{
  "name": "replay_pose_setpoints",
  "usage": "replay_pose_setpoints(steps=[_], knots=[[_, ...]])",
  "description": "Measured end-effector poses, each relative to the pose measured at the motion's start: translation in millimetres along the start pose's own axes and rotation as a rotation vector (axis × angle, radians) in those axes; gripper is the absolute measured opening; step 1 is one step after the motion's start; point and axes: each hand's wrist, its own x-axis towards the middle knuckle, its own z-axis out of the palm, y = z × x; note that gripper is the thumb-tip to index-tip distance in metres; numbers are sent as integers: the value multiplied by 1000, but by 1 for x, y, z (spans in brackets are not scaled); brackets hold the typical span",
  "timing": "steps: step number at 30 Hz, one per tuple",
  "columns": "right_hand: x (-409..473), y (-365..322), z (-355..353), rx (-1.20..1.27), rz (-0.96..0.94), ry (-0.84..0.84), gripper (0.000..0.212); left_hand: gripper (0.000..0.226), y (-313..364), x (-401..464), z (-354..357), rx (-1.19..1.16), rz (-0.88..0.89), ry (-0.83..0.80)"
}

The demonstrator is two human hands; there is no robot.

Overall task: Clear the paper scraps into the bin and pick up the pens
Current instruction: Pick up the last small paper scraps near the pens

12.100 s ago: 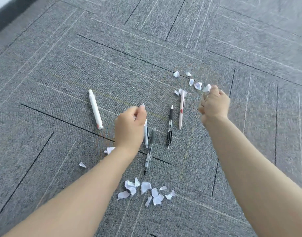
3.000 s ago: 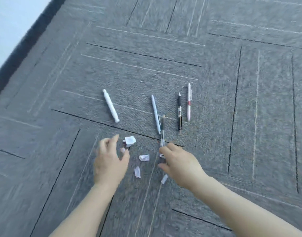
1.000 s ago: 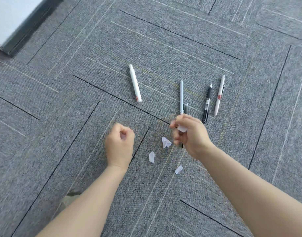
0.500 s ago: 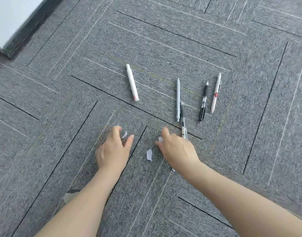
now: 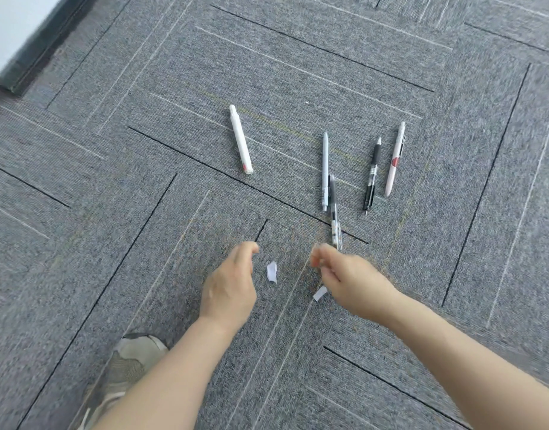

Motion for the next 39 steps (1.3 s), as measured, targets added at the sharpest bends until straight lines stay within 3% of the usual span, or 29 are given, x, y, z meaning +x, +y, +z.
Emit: replay_pose_setpoints(steps=[3, 8, 13, 16, 20, 24, 32, 39], knots=[[-9, 2, 7, -246, -83, -25, 16, 24, 7, -9, 8, 19, 13, -16], [-16, 5, 14, -351, -114, -90, 22, 27, 13, -9, 19, 171, 83, -56], [-19, 8, 25, -485, -116, -57, 12, 24, 18, -3, 21, 229, 33, -75], [-20, 9, 30, -317, -41, -13, 3, 23, 18, -5, 21, 192, 21, -68], [-17, 8, 14, 91, 71, 133, 16, 21, 17, -5, 22, 189, 28, -62], [-1, 0, 2, -6, 22, 246, 13, 25, 23, -3, 23, 233, 4, -79], [18, -5, 2, -181, -20, 192, 6, 22, 24, -5, 19, 215, 6, -59], [27, -16, -2, -385, -22, 127, 29, 18, 26, -3, 20, 252, -11, -87]])
